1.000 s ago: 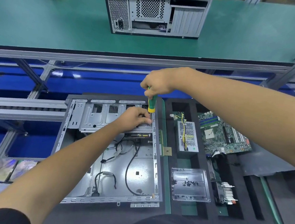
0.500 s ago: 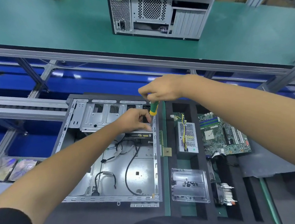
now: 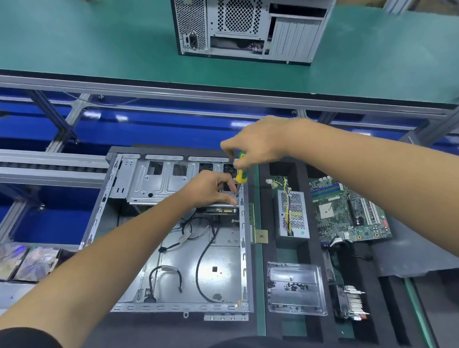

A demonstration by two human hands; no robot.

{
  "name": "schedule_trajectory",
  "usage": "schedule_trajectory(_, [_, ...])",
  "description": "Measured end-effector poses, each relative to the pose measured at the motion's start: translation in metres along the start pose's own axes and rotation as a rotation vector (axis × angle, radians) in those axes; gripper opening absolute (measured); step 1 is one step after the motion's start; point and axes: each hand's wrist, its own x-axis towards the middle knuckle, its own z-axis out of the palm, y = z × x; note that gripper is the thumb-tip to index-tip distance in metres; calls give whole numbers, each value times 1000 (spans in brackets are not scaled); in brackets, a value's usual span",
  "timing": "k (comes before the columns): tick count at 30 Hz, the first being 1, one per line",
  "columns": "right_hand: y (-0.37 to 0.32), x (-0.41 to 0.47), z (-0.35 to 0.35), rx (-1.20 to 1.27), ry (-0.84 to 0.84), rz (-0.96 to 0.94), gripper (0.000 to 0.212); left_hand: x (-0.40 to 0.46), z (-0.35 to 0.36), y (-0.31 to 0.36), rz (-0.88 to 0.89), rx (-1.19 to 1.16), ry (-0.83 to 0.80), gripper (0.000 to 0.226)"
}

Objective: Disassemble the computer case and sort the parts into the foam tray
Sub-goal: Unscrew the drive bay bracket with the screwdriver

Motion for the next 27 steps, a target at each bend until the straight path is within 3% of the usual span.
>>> schedule_trajectory(3, [0, -2, 0, 26, 25, -36, 12, -1, 1, 0, -8, -9, 8, 26])
schedule_trajectory(6, [-2, -5, 0, 76, 24, -52, 35, 0, 1, 0, -8, -1, 11, 27])
schedule_trajectory(12, [-4, 1, 6, 12, 96, -5, 13, -1, 2, 0, -11, -2, 18, 29])
schedule_trajectory(15, [-4, 0, 4, 83, 47, -34, 33, -2, 2, 1, -12, -22, 20, 29])
schedule_trajectory(20, [-4, 3, 1, -20, 46, 74, 18, -2, 2, 1, 2, -25, 21, 29])
schedule_trajectory(22, [-4, 3, -1, 45, 33, 43, 16, -2, 2, 1, 1, -28, 21, 28])
schedule_trajectory(24, [-4, 3, -1, 146, -26, 20, 31, -2, 2, 0, 3, -30, 22, 27])
schedule_trajectory(27, [-3, 3, 2, 201, -93, 110, 19, -2, 2, -2, 1, -40, 24, 25])
